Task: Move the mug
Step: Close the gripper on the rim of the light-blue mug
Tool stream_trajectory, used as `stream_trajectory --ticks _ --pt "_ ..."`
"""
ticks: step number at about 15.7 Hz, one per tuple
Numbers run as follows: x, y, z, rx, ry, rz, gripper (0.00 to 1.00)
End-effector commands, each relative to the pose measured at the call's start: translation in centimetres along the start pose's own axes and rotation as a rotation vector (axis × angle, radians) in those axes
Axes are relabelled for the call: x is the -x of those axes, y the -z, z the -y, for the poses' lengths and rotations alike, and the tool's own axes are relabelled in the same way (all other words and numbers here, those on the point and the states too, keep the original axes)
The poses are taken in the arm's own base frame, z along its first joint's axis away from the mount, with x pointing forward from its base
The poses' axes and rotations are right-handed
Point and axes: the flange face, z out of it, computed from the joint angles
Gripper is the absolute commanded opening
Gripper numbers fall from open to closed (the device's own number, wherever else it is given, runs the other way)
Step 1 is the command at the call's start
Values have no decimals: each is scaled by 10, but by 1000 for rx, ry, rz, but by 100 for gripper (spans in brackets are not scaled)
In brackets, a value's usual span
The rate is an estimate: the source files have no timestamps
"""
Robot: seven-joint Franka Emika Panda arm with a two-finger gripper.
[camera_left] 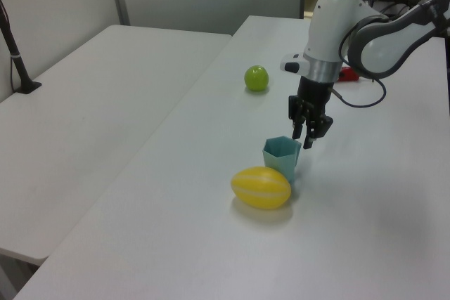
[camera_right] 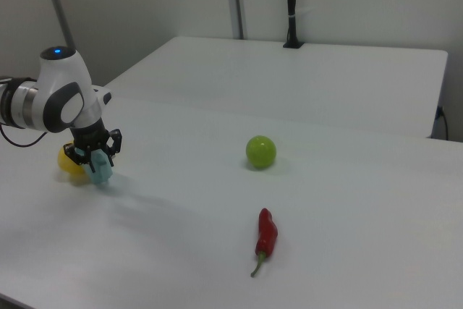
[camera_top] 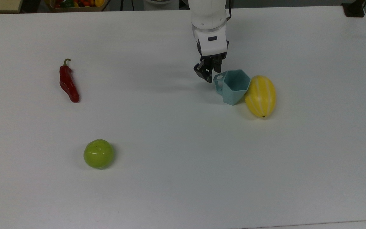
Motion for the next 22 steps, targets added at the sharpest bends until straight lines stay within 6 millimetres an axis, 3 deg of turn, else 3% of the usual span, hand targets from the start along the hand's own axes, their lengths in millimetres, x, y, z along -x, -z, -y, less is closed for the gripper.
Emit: stream_trajectory --ticks 1,7,10,11,17,22 --pt "-5 -5 0 15 21 -25 45" --pt "-7 -5 5 9 -29 -23 23" --pt "-7 -6 7 4 -27 -19 2" --pt "-6 -6 6 3 -29 -16 0" --pt "-5 3 4 7 -57 -25 0" --pt "-1 38 0 11 -83 -39 0"
